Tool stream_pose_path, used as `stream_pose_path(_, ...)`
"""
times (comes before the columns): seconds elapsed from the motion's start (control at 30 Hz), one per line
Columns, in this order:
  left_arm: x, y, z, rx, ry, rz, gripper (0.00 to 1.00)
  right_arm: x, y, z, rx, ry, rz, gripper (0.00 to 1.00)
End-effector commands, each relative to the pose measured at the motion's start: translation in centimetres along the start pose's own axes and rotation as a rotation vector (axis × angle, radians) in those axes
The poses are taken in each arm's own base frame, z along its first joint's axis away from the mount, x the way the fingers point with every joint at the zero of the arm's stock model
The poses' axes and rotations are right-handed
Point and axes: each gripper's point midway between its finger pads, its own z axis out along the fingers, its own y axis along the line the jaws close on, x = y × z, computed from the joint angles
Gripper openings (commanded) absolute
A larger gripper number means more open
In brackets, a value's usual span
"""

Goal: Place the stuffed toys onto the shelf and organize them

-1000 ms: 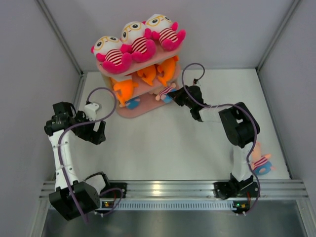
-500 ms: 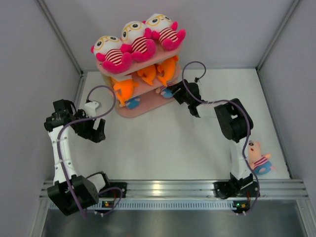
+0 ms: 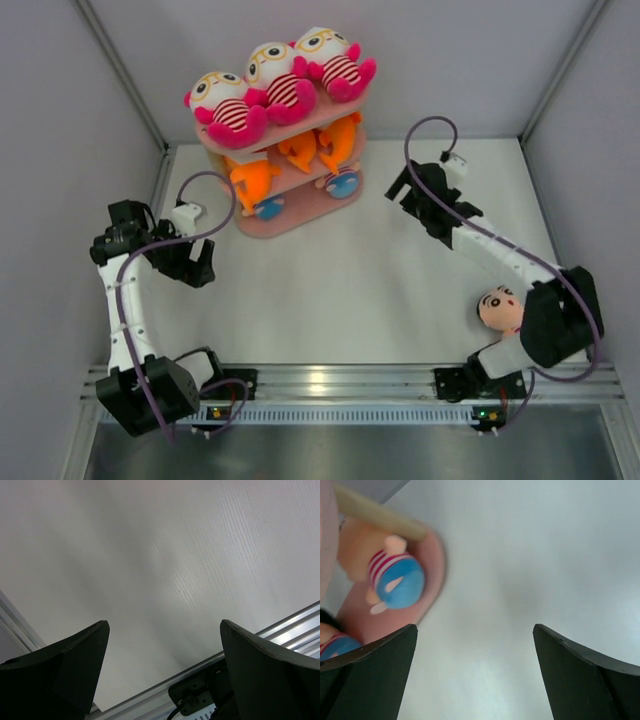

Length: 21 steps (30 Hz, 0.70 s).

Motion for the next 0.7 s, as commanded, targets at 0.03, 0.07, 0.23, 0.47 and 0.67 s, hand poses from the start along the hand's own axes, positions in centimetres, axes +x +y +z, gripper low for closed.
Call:
stream_pose_path(0.03, -1.7, -1.1, -0.7, 0.028, -0.065, 0.051, 0.98, -4.4, -13.9, -8.9, 0.547, -0.142, -0.102, 0.99)
stream_pose_path(0.07, -1.8, -1.2, -0.7, 0.031, -0.068, 0.056, 0.98, -4.6, -15.4, -9.9, 0.589, -0.153, -0.085, 0.99)
stream_pose_path(0.23, -2.2, -2.3, -0.7, 0.049, -0.076, 0.087, 0.98, -3.7, -24.9, -14.8, 0.796, -0.227, 0.115, 0.99)
stream_pose_path(0.47, -2.3, -2.5, -1.5, 0.014, -0.082, 0.110, 0.98, -1.8, -31.8, -17.2, 0.961, -0.255, 0.321, 0.99)
stream_pose_path(0.67, -2.2, -3.0, -2.0, 0.011, -0.091, 0.118, 0.98, 0.9, -33.3, -15.7, 0.982, -0.190, 0.381, 0.99)
